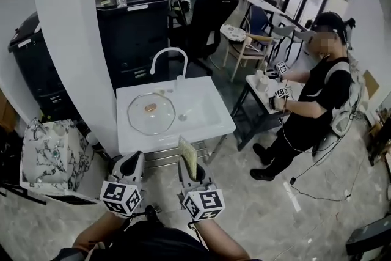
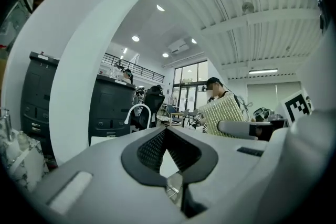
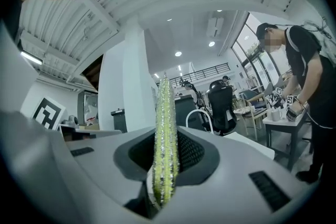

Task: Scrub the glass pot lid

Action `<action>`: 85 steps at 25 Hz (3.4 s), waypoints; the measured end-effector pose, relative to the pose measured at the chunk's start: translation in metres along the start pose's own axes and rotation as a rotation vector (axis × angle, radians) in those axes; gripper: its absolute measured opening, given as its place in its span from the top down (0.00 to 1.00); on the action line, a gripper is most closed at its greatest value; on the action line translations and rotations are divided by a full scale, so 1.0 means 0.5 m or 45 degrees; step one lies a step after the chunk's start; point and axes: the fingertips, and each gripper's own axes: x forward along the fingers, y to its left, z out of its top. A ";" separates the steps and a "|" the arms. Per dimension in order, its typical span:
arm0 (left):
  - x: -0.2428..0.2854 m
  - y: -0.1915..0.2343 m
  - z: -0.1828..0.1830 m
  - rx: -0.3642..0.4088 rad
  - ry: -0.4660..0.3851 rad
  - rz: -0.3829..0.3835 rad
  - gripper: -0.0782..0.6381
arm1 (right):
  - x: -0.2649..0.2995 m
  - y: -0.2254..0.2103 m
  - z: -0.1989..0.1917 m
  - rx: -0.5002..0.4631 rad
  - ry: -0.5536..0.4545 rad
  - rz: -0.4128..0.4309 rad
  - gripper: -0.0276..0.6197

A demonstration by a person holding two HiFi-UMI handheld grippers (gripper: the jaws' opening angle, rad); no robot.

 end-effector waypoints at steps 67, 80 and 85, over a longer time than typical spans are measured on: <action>0.216 0.668 -0.075 -0.285 0.127 0.816 0.89 | 1.063 -0.153 -0.545 0.110 1.040 0.388 0.86; 0.128 0.712 -0.113 -0.339 0.144 1.005 0.89 | 1.108 -0.131 -0.715 -0.244 1.605 0.644 0.86; 0.202 0.699 -0.118 -0.336 0.169 0.910 0.89 | 1.097 -0.177 -0.712 -0.144 1.615 0.625 0.86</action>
